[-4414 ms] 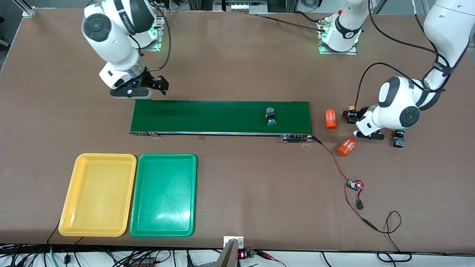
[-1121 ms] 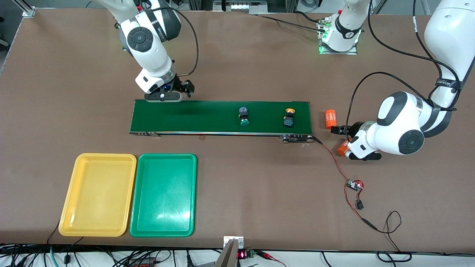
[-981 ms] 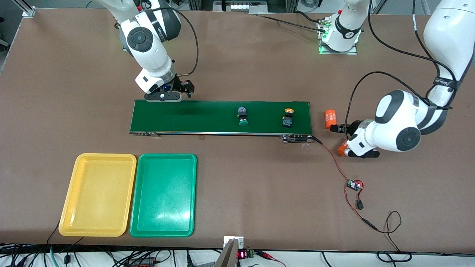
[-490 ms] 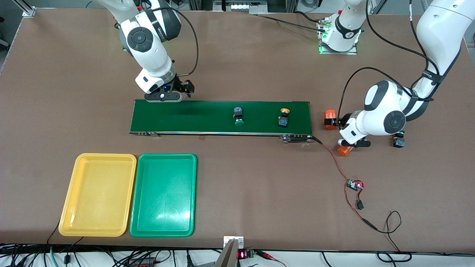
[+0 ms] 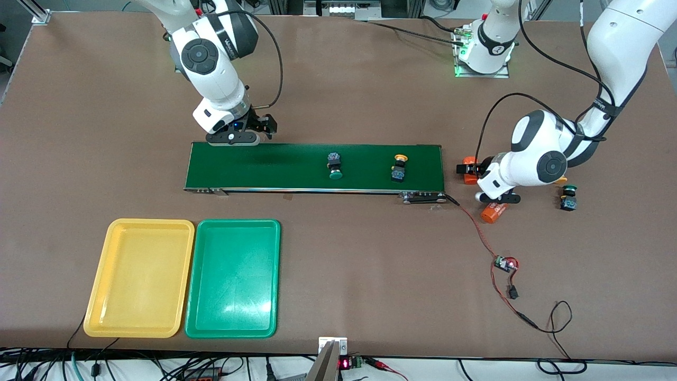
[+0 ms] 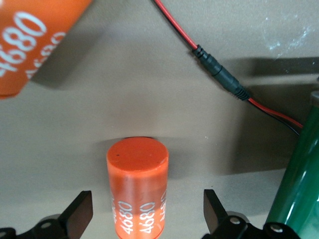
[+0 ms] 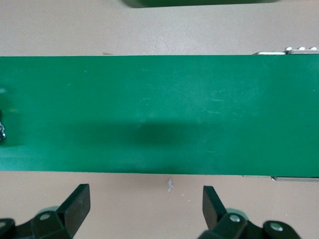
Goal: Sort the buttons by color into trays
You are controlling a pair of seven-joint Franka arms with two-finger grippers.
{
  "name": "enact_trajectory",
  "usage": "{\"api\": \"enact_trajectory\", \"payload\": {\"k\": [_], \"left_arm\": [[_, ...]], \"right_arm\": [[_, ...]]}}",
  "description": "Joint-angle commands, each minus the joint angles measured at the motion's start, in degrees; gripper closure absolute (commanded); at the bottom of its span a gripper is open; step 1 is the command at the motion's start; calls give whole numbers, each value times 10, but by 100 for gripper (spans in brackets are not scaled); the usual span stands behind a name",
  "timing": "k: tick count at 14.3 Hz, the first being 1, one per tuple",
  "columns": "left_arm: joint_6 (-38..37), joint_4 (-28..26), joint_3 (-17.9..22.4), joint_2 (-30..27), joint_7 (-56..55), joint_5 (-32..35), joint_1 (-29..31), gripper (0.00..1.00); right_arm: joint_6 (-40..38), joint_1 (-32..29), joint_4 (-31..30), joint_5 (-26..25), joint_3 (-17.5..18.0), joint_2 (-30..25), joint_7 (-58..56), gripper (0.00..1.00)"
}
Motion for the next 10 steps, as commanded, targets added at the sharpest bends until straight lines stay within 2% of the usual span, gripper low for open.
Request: {"api": "enact_trajectory", "payload": {"k": [1, 2, 3, 4, 7, 8, 10], "left_arm": [[19, -26, -6, -23, -11, 20, 6, 14], [20, -26, -6, -23, -7, 21, 6, 18], [20, -26, -6, -23, -3, 22, 7, 30], [20, -27, -6, -23, 2, 25, 8, 48], [16, -25, -6, -24, 11, 29, 10, 81], [12, -19, -6, -27, 21, 29, 11, 89], [-28, 16, -8, -44, 58, 29, 7, 95]], "right_arm": [[1, 6, 6, -4, -3, 9, 6, 0], [2, 6, 6, -4, -3, 10, 6, 0], [2, 6, 6, -4, -3, 10, 6, 0], [1, 6, 6, -4, -3, 10, 6, 0], [1, 6, 6, -4, -3, 10, 6, 0], [1, 6, 6, -4, -3, 10, 6, 0], [1, 5, 7, -4, -3, 9, 6, 0]]}}
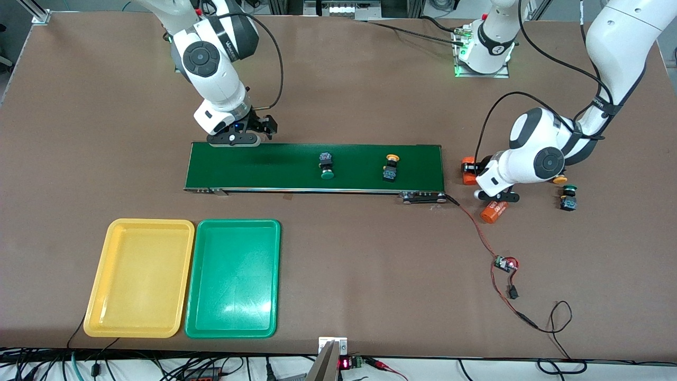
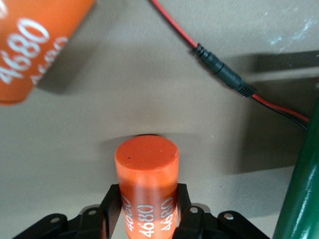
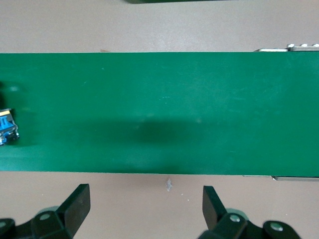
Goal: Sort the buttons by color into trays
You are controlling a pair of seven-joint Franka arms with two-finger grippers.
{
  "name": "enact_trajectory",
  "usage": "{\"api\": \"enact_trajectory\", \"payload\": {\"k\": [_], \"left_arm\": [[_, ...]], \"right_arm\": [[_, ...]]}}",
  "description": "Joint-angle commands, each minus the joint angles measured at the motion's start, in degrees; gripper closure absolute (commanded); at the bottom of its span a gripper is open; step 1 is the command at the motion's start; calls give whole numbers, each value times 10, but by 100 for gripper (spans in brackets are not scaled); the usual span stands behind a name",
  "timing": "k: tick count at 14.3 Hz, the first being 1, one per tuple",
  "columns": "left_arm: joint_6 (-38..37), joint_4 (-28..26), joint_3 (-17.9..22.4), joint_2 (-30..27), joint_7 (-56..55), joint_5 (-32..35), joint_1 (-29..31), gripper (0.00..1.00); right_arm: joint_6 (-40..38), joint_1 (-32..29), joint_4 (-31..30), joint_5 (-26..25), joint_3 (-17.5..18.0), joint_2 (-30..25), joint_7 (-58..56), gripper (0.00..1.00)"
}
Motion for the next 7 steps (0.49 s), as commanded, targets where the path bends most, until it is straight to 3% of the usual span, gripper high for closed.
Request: {"api": "enact_trajectory", "payload": {"k": [1, 3, 7], "left_arm": [[-61, 38, -10, -34, 39, 8, 5, 96], [-106, 76, -23, -36, 39, 9, 0, 98], [-131, 87, -94, -37, 51, 13, 0, 99]], "right_arm": [[1, 5, 7, -3, -3, 3, 6, 0], [-1, 5, 7, -4, -3, 2, 5, 0], [-1, 4, 7, -3, -4, 2, 5, 0]]}}
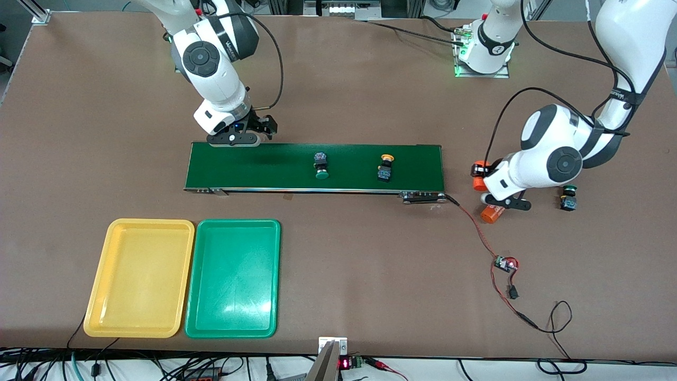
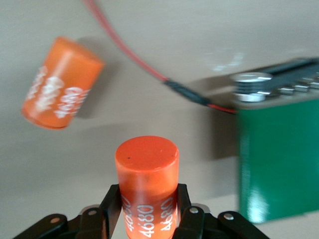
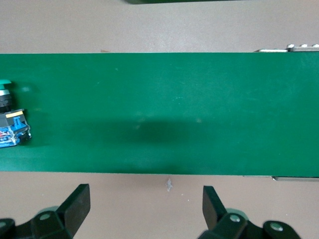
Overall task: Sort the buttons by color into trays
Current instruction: 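Place the orange cylinder on the belt and open the left gripper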
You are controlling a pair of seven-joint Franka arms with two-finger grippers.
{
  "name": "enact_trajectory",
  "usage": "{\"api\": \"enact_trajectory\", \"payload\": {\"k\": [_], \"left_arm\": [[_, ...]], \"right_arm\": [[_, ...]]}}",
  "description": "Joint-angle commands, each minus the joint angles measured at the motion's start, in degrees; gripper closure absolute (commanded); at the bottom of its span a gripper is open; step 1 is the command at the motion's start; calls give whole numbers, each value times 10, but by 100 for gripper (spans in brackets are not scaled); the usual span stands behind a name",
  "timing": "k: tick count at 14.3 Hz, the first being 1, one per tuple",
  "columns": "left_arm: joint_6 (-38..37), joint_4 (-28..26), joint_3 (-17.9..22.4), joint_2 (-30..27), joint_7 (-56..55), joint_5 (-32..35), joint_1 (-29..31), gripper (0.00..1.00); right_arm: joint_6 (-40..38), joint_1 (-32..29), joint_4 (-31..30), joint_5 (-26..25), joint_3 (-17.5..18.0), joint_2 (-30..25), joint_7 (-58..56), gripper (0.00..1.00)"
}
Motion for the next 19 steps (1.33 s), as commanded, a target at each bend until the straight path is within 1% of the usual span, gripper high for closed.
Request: {"api": "enact_trajectory", "payload": {"k": [1, 3, 5, 7, 8, 10, 11, 13, 16, 17, 18, 19], "left_arm": [[-15, 1, -48, -8, 36, 13, 1, 100], [-15, 8, -73, -7, 72, 13, -7, 100], [-14, 16, -76, -7, 105, 39, -60, 99], [-25, 36, -73, 0, 117, 89, -128, 100], [-28, 43, -70, 12, 119, 116, -151, 100], [-28, 44, -69, 28, 151, 161, -160, 100], [-28, 45, -69, 38, 187, 179, -159, 100], [-26, 47, -62, 48, 256, 186, -158, 100], [-24, 47, -56, 55, 293, 191, -163, 100], [-24, 47, -56, 63, 294, 214, -168, 100], [-24, 47, -56, 73, 293, 250, -172, 100], [-25, 47, -56, 84, 292, 267, -181, 100]], "right_arm": [[-1, 4, 6, -3, -4, 2, 5, 0], [-1, 4, 6, -3, -3, 2, 6, 0], [-1, 4, 6, -3, -4, 2, 5, 0], [-1, 4, 6, -3, -4, 2, 5, 0], [-1, 2, 7, -4, -4, 1, 4, 0], [1, -4, 7, -11, -6, 3, -18, 0], [1, -6, 12, -13, -7, 4, -33, 0], [0, -7, 19, -12, -8, 4, -39, 0], [-1, -14, 18, -18, -9, 12, -40, 0], [1, -15, 19, -34, -9, 18, -40, 0], [0, -15, 22, -52, -9, 26, -40, 0], [0, -15, 29, -64, -9, 36, -40, 0]]}}
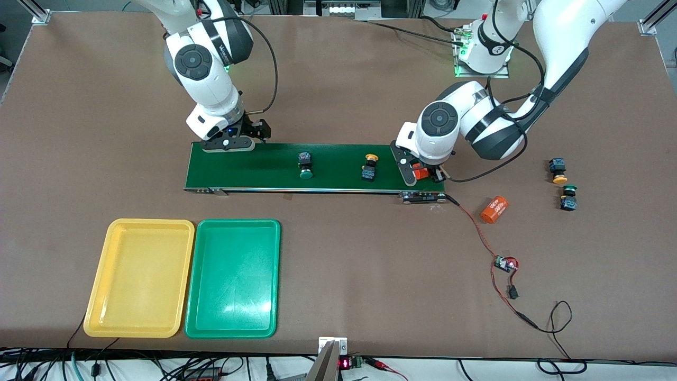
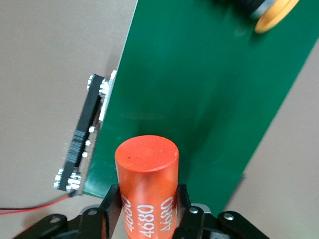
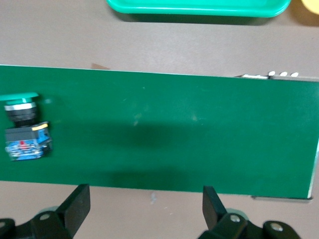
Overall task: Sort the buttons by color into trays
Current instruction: 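Place the orange cylinder on the belt and open the left gripper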
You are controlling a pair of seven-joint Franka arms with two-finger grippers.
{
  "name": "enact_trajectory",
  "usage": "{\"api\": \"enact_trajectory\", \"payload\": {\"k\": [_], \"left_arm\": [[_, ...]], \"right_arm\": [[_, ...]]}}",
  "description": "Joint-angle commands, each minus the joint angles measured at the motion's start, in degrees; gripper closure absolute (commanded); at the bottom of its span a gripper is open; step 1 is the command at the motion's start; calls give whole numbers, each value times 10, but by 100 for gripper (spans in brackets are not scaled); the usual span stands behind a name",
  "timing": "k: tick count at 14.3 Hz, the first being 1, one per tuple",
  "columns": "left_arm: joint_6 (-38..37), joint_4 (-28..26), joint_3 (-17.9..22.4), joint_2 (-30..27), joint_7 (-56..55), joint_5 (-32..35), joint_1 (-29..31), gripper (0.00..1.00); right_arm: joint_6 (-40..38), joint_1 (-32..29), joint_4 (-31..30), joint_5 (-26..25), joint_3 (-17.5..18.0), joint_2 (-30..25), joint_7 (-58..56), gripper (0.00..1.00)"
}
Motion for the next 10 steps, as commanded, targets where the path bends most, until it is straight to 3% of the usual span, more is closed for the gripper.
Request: {"api": "enact_trajectory", "payload": {"k": [1, 3, 4, 5, 6, 10], "left_arm": [[-8, 13, -1, 28, 10, 53, -28, 100], [-10, 13, 4, 29, 14, 70, -41, 99], [-10, 13, 4, 29, 24, 71, -41, 91], [-9, 13, 5, 29, 24, 71, -40, 54], [-9, 14, 4, 28, 26, 71, -33, 1], [-51, 42, -5, 13, 2, 50, -22, 0]], "right_arm": [[0, -6, 24, -27, 2, 35, -7, 0], [1, -7, 34, -27, 2, 51, -7, 0], [2, -7, 38, -28, 2, 58, -7, 0], [3, -5, 43, -28, 2, 65, -7, 0], [3, -5, 52, -28, 2, 72, -6, 0], [3, 0, 91, -27, 3, 106, 0, 0]]}}
